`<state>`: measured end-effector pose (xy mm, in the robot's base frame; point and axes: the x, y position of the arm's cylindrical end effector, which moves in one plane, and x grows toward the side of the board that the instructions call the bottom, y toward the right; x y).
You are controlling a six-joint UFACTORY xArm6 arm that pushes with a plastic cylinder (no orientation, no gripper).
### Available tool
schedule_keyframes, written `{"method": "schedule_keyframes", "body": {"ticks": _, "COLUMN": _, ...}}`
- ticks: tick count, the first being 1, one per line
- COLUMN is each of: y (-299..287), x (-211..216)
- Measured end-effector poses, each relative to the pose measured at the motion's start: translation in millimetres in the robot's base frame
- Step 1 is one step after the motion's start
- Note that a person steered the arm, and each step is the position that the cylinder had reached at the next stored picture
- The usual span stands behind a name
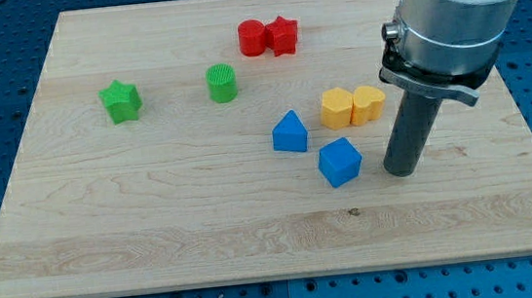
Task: Move blue cube closer to blue triangle
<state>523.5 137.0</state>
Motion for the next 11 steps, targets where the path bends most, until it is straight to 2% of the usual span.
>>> {"method": "schedule_keyframes", "body": {"ticks": 6, "y": -26.1, "x": -2.1}}
{"method": "schedule_keyframes", "body": {"ticks": 7, "y": -49.7, "x": -4.1}}
{"method": "schedule_keyframes", "body": {"ticks": 9, "y": -53.4, "x": 19.6}}
{"method": "schedule_keyframes", "body": {"ticks": 11, "y": -83.7, "x": -20.1}}
